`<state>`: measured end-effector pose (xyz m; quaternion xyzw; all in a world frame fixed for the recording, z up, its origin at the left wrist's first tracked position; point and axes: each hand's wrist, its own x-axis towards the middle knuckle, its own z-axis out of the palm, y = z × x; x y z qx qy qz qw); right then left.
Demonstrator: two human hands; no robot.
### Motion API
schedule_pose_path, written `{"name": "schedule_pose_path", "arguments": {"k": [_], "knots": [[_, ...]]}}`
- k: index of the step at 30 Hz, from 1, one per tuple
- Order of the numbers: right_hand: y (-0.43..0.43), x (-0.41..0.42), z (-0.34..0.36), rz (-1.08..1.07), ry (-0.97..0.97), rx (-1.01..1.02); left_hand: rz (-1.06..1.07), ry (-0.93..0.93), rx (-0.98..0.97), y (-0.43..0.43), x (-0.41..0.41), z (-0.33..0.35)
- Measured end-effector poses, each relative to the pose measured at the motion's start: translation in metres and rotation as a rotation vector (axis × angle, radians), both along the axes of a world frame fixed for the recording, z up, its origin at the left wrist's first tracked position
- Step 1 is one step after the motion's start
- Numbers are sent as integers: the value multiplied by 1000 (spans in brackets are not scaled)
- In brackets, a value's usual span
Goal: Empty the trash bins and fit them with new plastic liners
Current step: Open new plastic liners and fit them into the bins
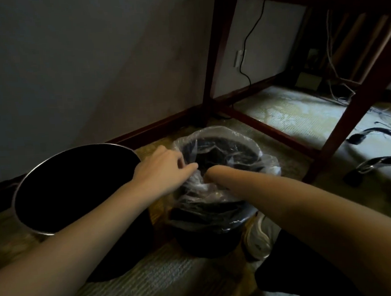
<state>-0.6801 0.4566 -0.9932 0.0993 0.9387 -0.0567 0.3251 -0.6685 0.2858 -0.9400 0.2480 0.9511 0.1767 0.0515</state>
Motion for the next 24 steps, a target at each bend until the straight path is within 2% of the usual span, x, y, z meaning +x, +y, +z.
{"name": "schedule_pose_path", "arguments": {"k": [2, 3, 6, 9, 14, 18, 21, 24], "knots": [[2, -1, 9, 82, -124, -29, 41, 51, 29, 6, 0, -8], [6, -3, 14, 135, -114, -54, 56, 75, 34, 9, 0, -11], [25, -4, 31, 166, 115, -127, 23, 68, -27, 12, -1, -16], [47, -7, 33, 79, 227, -199, -68, -108, -59, 9, -4, -20], [58, -9, 19, -169, 47, -378, -96, -468, 122, 0, -10, -18], [67, -11, 6, -184, -12, -372, -87, -683, 228, -7, -21, -25], [66, -10, 15, -165, 38, -490, -64, -675, 259, -6, -26, -20], [63, -6, 44, -154, 233, -558, -13, -482, 296, -7, -31, -10]]}}
